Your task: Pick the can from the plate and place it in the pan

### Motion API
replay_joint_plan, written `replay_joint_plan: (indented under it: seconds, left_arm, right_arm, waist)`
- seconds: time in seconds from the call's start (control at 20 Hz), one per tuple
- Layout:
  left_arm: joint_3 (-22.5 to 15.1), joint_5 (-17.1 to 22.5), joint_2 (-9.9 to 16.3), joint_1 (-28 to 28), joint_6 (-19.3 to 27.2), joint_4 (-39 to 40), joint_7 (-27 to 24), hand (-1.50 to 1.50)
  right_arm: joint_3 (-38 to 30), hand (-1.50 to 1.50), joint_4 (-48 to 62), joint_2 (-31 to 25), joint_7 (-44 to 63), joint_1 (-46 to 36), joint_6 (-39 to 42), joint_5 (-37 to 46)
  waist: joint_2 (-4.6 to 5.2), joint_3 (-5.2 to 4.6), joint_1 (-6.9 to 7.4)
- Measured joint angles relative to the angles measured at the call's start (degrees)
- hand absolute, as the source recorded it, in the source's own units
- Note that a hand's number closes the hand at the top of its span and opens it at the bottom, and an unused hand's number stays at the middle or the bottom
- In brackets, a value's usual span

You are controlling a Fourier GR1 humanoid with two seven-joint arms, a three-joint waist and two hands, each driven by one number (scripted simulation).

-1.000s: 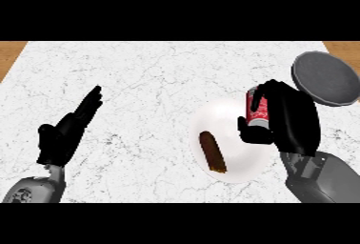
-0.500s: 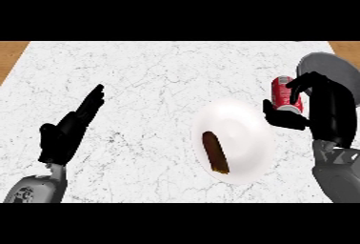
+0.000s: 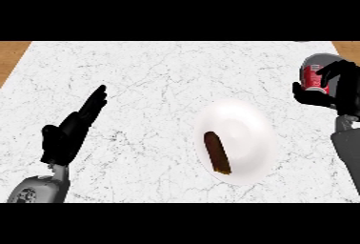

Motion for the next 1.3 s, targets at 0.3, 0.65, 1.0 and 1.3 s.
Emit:
replay_joint_plan:
  seconds: [0.3,0.65,1.0,1.3]
  left_arm:
    - [0.61,-0.51,-0.38,-1.9,-0.46,0.5,0.91,0.0]
    - [0.45,-1.06,-1.29,-3.01,-0.91,0.38,1.63,0.0]
    - [0.48,-1.37,-2.02,-3.61,-1.42,1.14,1.37,0.0]
    - [0.37,-1.15,-2.17,-4.37,-2.13,1.54,0.93,0.0]
  right_arm:
    - [-6.94,1.5,20.1,-1.45,-14.98,-6.95,-4.33,-3.31]
    - [-13.53,1.5,40.35,-3.72,-29.04,-16.13,-6.83,-6.29]
    - [-17.76,1.5,52.0,-6.79,-38.56,-20.11,-8.02,-7.74]
    - [-17.92,-1.5,60.73,-9.44,-31.34,-21.52,-0.88,-6.89]
  waist:
    - [0.18,0.05,0.49]
    - [0.5,0.12,1.28]
    - [0.8,0.15,1.85]
    - [1.61,0.27,3.26]
